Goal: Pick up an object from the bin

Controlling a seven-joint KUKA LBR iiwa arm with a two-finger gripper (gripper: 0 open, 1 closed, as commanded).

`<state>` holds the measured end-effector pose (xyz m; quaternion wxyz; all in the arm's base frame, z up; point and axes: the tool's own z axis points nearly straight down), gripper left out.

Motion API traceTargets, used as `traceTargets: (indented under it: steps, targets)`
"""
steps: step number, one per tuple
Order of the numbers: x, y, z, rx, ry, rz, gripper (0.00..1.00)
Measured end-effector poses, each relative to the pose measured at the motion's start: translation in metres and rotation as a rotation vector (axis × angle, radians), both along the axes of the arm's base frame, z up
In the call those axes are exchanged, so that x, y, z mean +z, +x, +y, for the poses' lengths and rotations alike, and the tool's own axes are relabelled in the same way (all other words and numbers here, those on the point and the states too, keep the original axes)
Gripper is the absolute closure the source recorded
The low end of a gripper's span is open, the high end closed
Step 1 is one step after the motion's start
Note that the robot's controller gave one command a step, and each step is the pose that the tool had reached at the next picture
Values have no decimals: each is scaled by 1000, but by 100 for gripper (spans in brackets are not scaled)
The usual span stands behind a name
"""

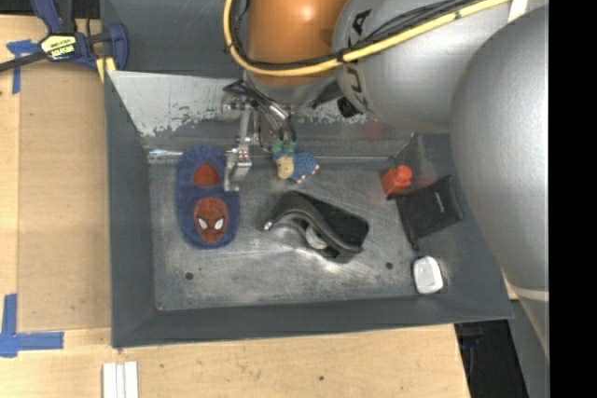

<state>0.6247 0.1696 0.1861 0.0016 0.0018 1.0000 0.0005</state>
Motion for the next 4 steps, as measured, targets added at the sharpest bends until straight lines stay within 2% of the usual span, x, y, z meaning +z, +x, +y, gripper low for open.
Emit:
traceTargets:
  steps: [1,2,3,4]
  targets:
    - [-94,-1,-1,-29,4,-12,0]
    - [-91,3,-1,-32,7,-28,100]
    - [-12,-43,27,-7,2,-5,100]
    - [35,-47,66,8,4,-5,100]
